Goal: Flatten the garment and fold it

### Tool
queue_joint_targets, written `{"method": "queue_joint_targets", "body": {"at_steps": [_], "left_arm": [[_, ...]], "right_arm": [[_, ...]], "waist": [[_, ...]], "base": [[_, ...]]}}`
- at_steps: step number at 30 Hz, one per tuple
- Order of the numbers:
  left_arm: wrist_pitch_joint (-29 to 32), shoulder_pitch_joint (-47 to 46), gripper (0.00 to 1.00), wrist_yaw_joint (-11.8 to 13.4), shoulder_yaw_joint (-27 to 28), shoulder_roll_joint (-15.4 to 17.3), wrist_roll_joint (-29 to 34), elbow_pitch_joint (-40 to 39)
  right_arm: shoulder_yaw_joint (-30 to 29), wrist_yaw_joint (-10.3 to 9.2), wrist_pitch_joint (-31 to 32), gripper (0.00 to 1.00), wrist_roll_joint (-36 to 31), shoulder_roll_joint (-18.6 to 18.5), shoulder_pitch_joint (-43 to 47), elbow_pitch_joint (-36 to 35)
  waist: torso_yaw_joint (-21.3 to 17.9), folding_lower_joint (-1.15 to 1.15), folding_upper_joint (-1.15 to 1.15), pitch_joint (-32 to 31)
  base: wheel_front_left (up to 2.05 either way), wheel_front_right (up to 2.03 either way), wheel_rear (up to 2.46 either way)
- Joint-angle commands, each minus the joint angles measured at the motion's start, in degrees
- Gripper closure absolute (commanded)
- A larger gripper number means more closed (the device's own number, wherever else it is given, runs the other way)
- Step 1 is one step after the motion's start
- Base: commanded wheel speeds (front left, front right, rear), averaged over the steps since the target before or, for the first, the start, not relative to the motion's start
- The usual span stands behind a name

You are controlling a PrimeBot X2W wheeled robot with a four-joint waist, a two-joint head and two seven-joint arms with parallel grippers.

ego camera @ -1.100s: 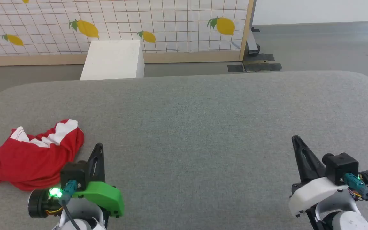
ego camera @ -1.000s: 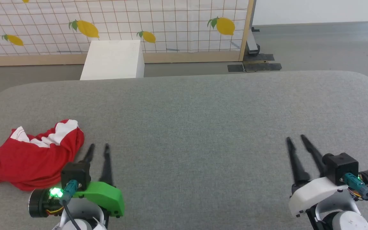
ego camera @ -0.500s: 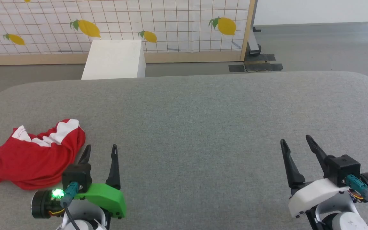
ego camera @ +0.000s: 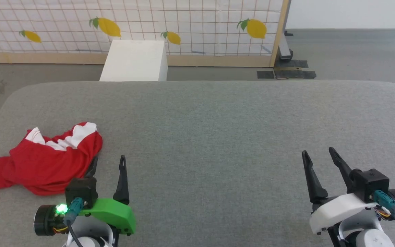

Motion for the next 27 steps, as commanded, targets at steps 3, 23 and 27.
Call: {"method": "queue_joint_targets", "body": {"at_steps": [3, 23, 27], "left_arm": [[-0.92, 0.67, 0.0, 0.34, -0.1, -0.09, -0.66, 0.46], [-3.27, 1.44, 0.0, 0.58, 0.11, -0.14, -1.77, 1.65], [-3.74, 1.55, 0.0, 0.7, 0.1, -0.15, -1.94, 1.9]], "right_arm": [[0.09, -0.02, -0.96, 0.0, 1.2, 0.01, 0.94, 0.72], [0.55, -0.04, -3.32, 0.0, 3.99, 0.02, 1.34, 3.42], [0.64, -0.04, -3.79, 0.0, 4.24, 0.02, 1.37, 4.08]], "waist": [[1.25, 0.0, 0.0, 0.01], [7.39, 0.0, 0.0, -0.02], [8.62, 0.0, 0.0, -0.07]], "base": [[0.0, 0.0, 0.0], [0.0, 0.0, 0.0], [0.0, 0.0, 0.0]]}}
